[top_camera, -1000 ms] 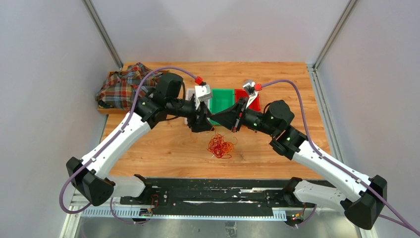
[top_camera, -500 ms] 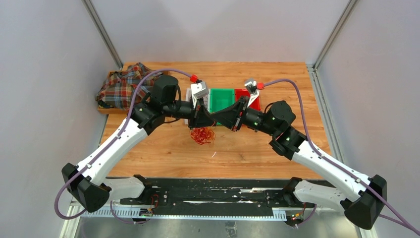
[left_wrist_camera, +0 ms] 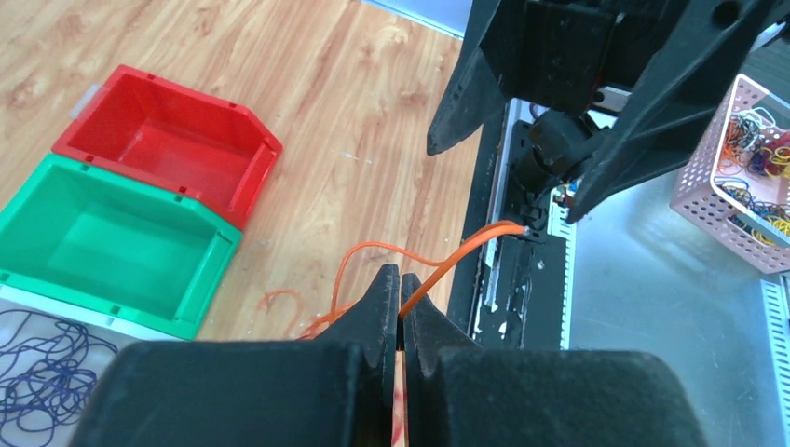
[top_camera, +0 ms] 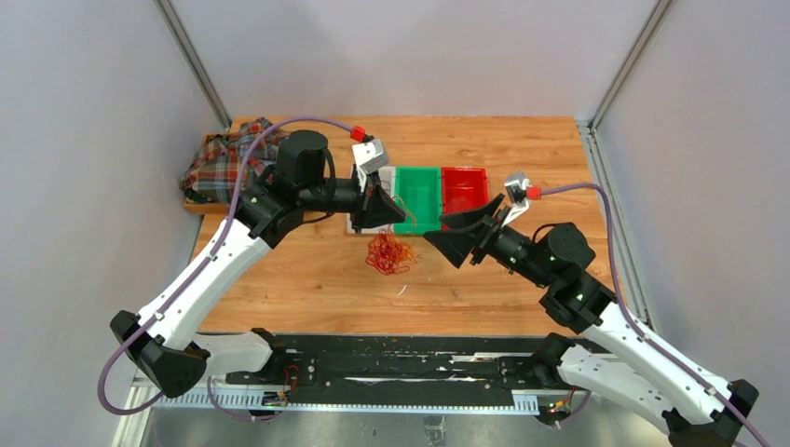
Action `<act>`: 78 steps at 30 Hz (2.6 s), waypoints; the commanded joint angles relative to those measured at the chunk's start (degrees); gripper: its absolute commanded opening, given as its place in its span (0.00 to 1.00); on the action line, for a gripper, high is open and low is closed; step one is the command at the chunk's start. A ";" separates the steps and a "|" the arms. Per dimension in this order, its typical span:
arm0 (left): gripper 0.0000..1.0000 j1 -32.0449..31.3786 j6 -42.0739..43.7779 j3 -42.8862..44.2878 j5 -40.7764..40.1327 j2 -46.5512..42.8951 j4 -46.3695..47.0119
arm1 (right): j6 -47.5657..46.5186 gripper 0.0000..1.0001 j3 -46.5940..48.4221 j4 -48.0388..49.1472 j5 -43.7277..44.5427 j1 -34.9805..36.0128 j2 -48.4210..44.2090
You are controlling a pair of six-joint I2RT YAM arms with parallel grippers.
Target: Untangle the cables
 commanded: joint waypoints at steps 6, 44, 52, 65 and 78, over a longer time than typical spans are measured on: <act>0.01 -0.29 -4.57 5.98 0.00 0.95 -0.48 | -6.46 0.69 -6.34 6.82 -2.18 -0.75 2.50; 0.01 -1.25 -11.04 22.16 4.21 4.95 -1.08 | -3.01 0.39 -11.80 32.42 9.44 8.04 26.16; 0.00 -1.26 -7.95 29.19 -0.08 6.10 -1.48 | -0.76 0.48 -18.78 32.00 10.62 8.54 24.59; 0.01 -1.25 0.74 47.58 -13.15 10.41 -1.16 | 1.17 0.64 -22.10 30.09 15.62 11.41 29.75; 0.01 -1.25 9.24 49.52 -23.02 8.18 4.89 | 1.03 0.57 -23.09 24.96 18.73 11.98 26.75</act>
